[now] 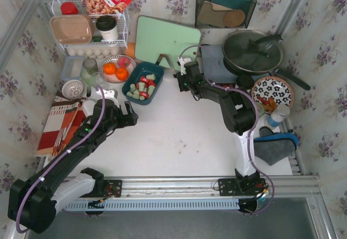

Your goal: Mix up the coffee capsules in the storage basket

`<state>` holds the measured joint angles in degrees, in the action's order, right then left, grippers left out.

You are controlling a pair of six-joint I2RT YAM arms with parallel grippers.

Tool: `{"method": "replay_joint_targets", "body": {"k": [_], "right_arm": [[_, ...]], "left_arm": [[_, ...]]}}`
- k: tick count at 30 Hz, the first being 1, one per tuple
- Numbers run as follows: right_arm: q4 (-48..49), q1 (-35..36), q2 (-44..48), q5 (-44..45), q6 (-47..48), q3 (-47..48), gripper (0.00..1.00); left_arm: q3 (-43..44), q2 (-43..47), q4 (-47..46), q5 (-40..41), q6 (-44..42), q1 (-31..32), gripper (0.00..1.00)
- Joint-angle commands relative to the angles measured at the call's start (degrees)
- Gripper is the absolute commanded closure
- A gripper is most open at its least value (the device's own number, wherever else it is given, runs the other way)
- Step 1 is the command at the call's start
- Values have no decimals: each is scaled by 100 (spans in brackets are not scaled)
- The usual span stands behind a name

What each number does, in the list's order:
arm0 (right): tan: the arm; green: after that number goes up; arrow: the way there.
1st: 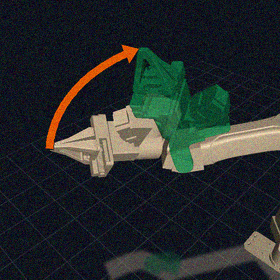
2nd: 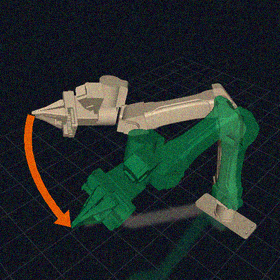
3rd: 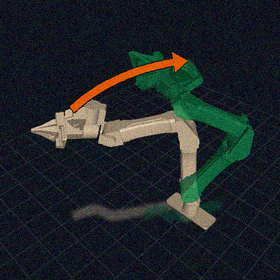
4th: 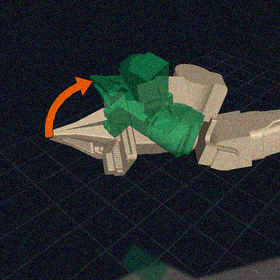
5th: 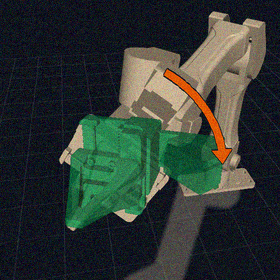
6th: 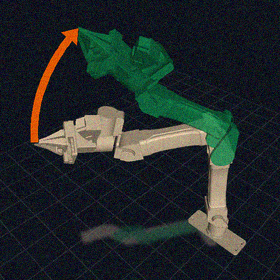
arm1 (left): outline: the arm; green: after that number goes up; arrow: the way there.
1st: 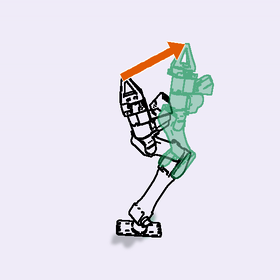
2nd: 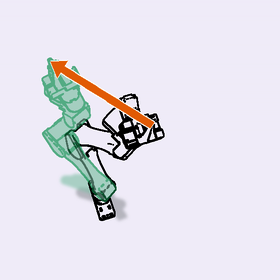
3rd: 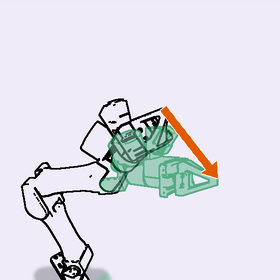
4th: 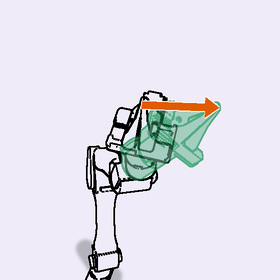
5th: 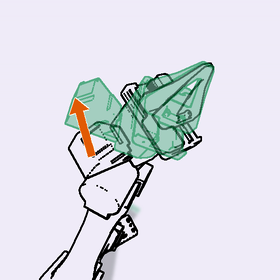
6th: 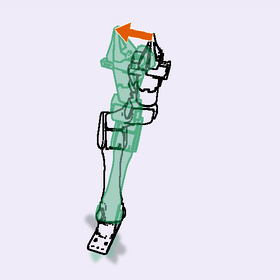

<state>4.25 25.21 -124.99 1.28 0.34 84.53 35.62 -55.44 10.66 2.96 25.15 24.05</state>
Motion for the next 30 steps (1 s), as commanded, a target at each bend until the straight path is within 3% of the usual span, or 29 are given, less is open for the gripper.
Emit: {"method": "replay_joint_targets", "body": {"k": [1,11,15,25,30], "right_arm": [[136,51,258,-172,-104,-37,94],[461,513,816,-330,-361,-101,95],[860,1031,827,-376,-456,-8,95],[1580,1559,-562,-336,-1174,1502,94],[1331,1719,-1393,-269,-1316,2619,94]], "left_arm": [[53,22,12,-59,27,3,1],[36,149,51,-35,43,3,0],[3,303,86,59,72,3,1],[-207,827,0,93,179,3,1],[-176,783,44,108,157,3,1]]}}
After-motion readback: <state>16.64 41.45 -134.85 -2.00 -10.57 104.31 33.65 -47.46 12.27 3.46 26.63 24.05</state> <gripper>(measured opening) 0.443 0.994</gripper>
